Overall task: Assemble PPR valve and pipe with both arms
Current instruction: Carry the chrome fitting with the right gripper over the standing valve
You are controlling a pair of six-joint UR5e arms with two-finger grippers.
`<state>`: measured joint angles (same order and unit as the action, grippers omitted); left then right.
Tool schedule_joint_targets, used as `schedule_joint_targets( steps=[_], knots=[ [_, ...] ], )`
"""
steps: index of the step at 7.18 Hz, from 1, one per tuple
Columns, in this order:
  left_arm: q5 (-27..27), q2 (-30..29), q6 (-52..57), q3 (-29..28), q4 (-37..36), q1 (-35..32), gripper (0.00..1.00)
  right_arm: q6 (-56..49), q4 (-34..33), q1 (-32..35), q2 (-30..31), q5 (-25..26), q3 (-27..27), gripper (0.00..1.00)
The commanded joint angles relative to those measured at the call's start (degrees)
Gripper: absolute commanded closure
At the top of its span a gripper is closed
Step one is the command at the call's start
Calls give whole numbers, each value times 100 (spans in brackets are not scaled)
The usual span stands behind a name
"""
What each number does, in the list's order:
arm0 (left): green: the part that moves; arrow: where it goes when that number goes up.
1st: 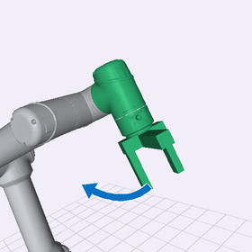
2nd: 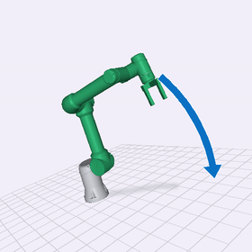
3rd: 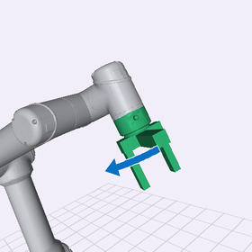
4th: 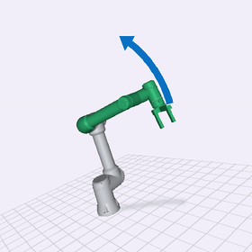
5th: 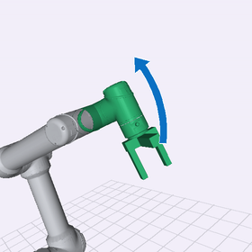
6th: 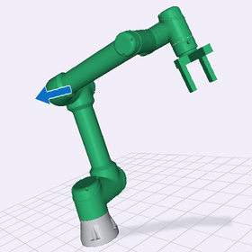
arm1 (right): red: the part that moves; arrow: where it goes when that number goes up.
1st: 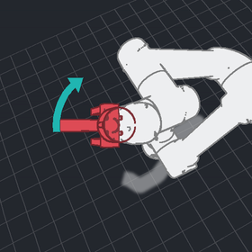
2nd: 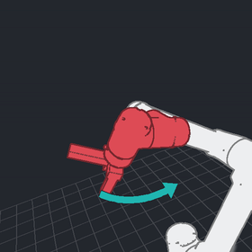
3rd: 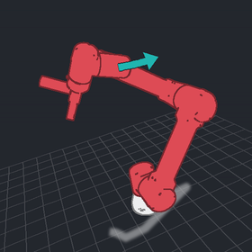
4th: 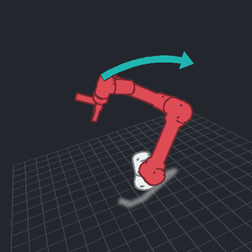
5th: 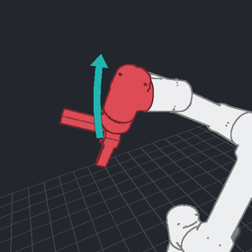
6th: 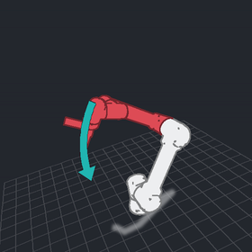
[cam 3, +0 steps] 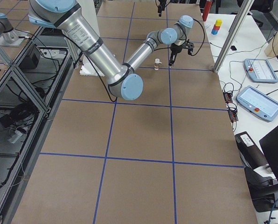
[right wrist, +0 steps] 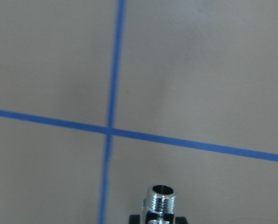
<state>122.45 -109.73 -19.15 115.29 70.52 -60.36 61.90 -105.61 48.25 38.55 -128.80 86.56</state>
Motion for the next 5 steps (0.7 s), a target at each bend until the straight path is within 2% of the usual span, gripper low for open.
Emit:
schedule_joint_targets(
  steps=[1,4,5],
  knots=[
    [156,48,52,-24,5,-37,0,674,14,-561,-759,276,-481,100],
    [157,4,34,-129,14,-11,0,692,93,-879,-761,469,-639,100],
    [157,-14,34,-155,14,-11,0,709,424,-888,-761,470,-849,100]
  ],
)
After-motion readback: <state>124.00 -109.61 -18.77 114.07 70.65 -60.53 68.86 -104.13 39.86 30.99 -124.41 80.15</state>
